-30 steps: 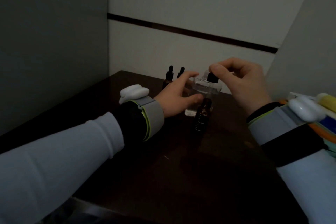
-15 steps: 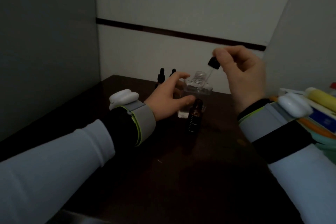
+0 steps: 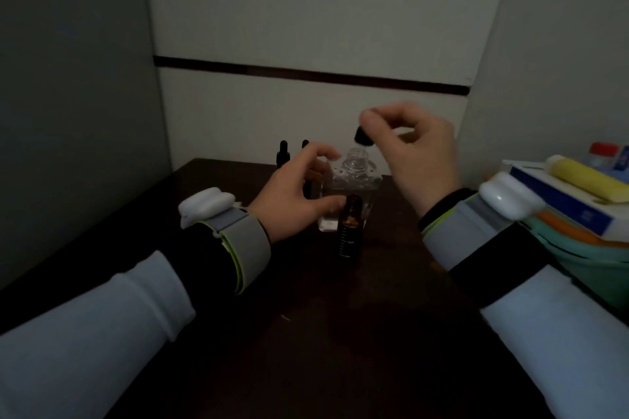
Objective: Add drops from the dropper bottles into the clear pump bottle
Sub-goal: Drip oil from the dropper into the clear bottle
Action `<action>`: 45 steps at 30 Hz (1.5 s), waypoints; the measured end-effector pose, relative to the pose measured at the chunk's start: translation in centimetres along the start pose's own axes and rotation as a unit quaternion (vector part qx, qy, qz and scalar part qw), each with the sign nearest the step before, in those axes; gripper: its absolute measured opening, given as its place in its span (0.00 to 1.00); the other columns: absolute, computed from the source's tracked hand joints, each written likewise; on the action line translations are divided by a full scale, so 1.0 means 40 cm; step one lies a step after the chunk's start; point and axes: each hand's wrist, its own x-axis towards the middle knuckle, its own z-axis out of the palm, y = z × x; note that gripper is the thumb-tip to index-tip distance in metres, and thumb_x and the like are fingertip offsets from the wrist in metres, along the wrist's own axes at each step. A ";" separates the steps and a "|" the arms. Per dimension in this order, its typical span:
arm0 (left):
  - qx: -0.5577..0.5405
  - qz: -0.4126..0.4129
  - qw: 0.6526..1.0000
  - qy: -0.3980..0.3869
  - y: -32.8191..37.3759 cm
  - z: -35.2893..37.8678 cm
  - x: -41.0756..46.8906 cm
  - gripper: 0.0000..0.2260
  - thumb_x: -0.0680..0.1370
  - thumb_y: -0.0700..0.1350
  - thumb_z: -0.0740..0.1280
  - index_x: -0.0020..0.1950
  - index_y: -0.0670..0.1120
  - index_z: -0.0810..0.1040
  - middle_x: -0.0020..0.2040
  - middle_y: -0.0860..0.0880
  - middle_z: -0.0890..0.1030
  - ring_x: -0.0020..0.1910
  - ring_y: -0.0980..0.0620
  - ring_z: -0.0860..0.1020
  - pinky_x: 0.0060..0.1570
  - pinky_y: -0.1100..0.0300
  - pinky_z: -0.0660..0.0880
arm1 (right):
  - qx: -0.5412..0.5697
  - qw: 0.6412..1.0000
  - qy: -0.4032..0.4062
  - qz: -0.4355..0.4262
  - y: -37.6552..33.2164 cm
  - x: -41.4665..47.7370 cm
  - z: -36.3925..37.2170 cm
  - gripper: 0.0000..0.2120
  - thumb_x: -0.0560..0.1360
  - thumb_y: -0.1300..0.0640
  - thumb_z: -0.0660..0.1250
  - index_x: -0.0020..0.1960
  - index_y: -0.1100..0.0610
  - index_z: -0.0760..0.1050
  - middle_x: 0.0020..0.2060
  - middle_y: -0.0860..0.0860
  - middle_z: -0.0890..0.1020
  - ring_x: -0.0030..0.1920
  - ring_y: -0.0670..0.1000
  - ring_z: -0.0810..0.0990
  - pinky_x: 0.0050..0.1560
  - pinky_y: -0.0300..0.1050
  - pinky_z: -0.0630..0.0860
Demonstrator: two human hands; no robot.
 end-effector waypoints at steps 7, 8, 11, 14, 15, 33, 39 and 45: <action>-0.004 -0.006 1.000 0.000 0.001 0.000 0.001 0.22 0.72 0.43 0.73 0.61 0.53 0.68 0.55 0.49 0.76 0.55 0.53 0.76 0.47 0.75 0.69 | -0.019 0.998 -0.054 0.015 0.003 -0.003 -0.007 0.07 0.72 0.55 0.71 0.38 0.44 0.77 0.33 0.39 0.80 0.38 0.35 0.77 0.49 0.42 0.71; -0.003 -0.005 1.000 0.002 0.000 0.000 0.001 0.22 0.72 0.43 0.73 0.61 0.52 0.68 0.55 0.49 0.76 0.55 0.53 0.76 0.46 0.77 0.69 | -0.020 0.998 -0.058 0.015 0.003 -0.004 -0.007 0.07 0.73 0.54 0.71 0.38 0.44 0.77 0.34 0.39 0.80 0.38 0.35 0.77 0.50 0.42 0.72; -0.004 -0.006 1.000 0.004 -0.002 0.000 0.003 0.22 0.72 0.42 0.73 0.63 0.50 0.68 0.56 0.48 0.76 0.55 0.53 0.76 0.45 0.80 0.67 | -0.036 0.998 -0.052 0.009 0.003 -0.007 -0.003 0.09 0.73 0.54 0.71 0.37 0.43 0.76 0.34 0.38 0.79 0.38 0.34 0.77 0.48 0.35 0.69; -0.004 -0.006 1.000 0.001 -0.002 0.001 0.002 0.22 0.72 0.42 0.72 0.63 0.51 0.68 0.55 0.48 0.76 0.54 0.53 0.76 0.47 0.76 0.68 | -0.027 0.998 -0.049 0.014 0.005 -0.009 0.000 0.06 0.73 0.54 0.70 0.39 0.44 0.78 0.35 0.39 0.80 0.38 0.35 0.77 0.48 0.36 0.69; -0.005 -0.004 1.000 0.001 -0.001 0.002 0.001 0.22 0.72 0.42 0.72 0.62 0.50 0.68 0.55 0.48 0.76 0.54 0.53 0.76 0.47 0.75 0.69 | -0.022 0.998 -0.050 0.016 0.006 -0.010 0.001 0.05 0.73 0.54 0.71 0.39 0.45 0.78 0.35 0.39 0.80 0.38 0.35 0.77 0.48 0.37 0.69; -0.039 -0.047 0.998 -0.013 -0.006 0.001 0.009 0.22 0.73 0.44 0.72 0.63 0.54 0.67 0.58 0.48 0.75 0.57 0.51 0.76 0.56 0.60 0.72 | 0.075 0.997 -0.022 0.029 -0.019 0.014 -0.023 0.05 0.73 0.59 0.70 0.39 0.53 0.79 0.29 0.39 0.81 0.34 0.36 0.78 0.39 0.29 0.71; -0.043 -0.050 0.998 -0.012 -0.009 0.002 0.010 0.22 0.72 0.43 0.72 0.61 0.54 0.68 0.58 0.47 0.77 0.58 0.50 0.76 0.58 0.53 0.73 | 0.047 0.996 -0.065 0.044 -0.003 0.002 -0.016 0.05 0.72 0.56 0.71 0.38 0.50 0.79 0.34 0.46 0.81 0.36 0.39 0.77 0.42 0.36 0.73; -0.053 -0.050 0.997 -0.013 -0.007 0.003 0.010 0.22 0.72 0.42 0.72 0.61 0.54 0.68 0.58 0.45 0.76 0.57 0.49 0.76 0.56 0.56 0.73 | 0.036 0.996 -0.071 0.035 -0.001 -0.001 -0.016 0.06 0.72 0.55 0.71 0.37 0.48 0.79 0.33 0.43 0.81 0.37 0.40 0.78 0.47 0.46 0.74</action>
